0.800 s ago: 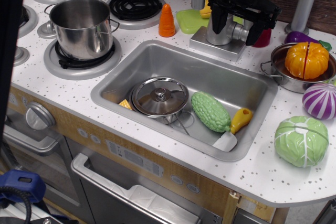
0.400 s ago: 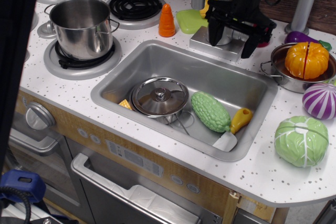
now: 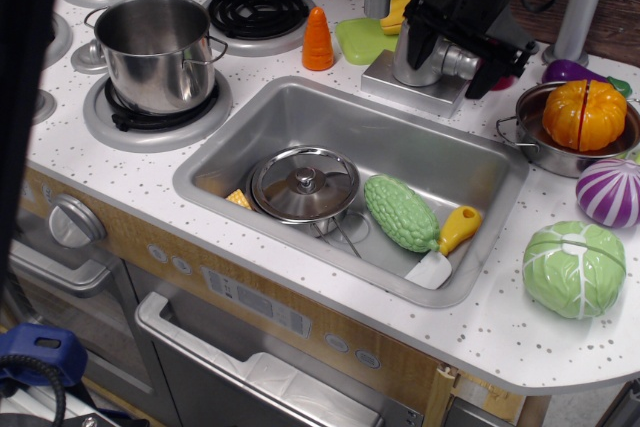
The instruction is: Turn lever vertical to front
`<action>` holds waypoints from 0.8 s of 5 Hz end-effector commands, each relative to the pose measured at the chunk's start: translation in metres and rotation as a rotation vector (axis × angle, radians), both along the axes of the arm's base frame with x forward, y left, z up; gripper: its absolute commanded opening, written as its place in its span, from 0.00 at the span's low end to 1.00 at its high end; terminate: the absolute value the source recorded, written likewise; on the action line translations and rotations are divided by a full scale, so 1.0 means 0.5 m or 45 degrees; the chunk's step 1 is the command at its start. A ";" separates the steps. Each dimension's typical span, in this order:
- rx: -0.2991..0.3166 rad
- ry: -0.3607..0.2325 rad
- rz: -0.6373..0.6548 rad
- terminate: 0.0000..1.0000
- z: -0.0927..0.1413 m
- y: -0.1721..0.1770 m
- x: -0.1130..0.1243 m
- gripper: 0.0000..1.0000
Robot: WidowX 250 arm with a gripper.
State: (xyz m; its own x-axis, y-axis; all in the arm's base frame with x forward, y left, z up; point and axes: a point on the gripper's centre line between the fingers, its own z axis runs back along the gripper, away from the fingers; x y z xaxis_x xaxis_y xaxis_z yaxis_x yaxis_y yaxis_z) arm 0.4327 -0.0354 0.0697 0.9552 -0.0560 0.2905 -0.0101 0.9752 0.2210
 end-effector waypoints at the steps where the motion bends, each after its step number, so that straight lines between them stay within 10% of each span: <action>1: -0.021 -0.240 -0.042 0.00 0.098 -0.005 0.023 1.00; 4: -0.054 -0.359 -0.088 0.00 0.098 0.001 0.071 1.00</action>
